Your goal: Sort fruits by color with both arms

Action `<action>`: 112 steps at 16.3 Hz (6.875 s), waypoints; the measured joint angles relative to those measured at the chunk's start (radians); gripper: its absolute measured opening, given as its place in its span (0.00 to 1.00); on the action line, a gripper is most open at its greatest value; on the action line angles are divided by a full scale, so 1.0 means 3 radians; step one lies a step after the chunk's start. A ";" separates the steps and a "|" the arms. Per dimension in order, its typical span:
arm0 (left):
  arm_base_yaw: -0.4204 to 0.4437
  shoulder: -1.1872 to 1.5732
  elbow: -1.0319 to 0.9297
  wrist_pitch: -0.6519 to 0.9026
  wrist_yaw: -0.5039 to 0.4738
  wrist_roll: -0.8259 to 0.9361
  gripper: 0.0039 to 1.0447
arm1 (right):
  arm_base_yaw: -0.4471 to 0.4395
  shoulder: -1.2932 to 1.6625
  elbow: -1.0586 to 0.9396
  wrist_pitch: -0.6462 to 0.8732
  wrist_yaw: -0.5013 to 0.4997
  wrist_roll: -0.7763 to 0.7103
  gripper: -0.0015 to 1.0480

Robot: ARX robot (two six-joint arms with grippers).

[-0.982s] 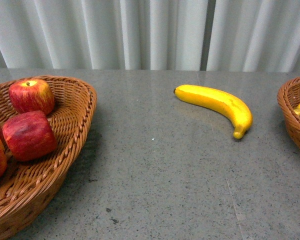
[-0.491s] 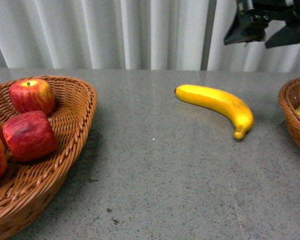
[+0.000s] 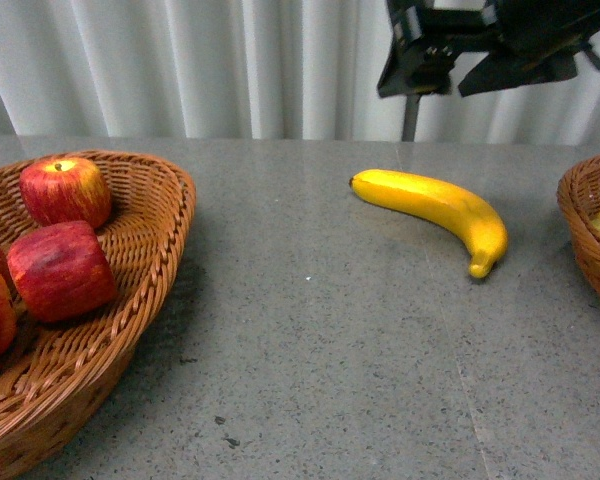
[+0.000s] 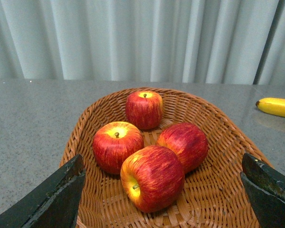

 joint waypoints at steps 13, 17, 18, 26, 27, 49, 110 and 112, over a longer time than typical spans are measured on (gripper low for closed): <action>0.0000 0.0000 0.0000 0.0000 0.0001 0.0000 0.94 | 0.0145 0.1130 0.0889 -0.0220 0.0272 -0.0626 0.94; 0.0000 0.0000 0.0000 0.0000 0.0001 0.0000 0.94 | 0.0076 0.1308 0.1055 -0.0273 0.0360 -0.0674 0.94; 0.0000 0.0000 0.0000 0.0000 0.0001 0.0000 0.94 | 0.0058 0.1334 0.1080 -0.0331 0.0381 -0.0710 0.94; 0.0000 0.0000 0.0000 0.0000 0.0001 -0.0001 0.94 | 0.0050 0.1387 0.1015 -0.0418 0.0430 -0.0923 0.63; 0.0000 0.0000 0.0000 0.0000 0.0001 0.0000 0.94 | 0.0064 0.1386 0.1010 -0.0403 0.0426 -0.0923 0.55; 0.0000 0.0000 0.0000 0.0000 0.0001 0.0000 0.94 | -0.2318 -0.0776 -0.1452 0.0553 -0.1217 -0.0993 0.34; 0.0000 0.0000 0.0000 0.0000 0.0001 0.0000 0.94 | -0.0855 -0.6341 -0.4990 0.0795 0.0806 0.0264 0.95; 0.0000 0.0000 0.0000 0.0000 0.0001 0.0000 0.94 | -0.0855 -0.6341 -0.4990 0.0795 0.0806 0.0263 0.94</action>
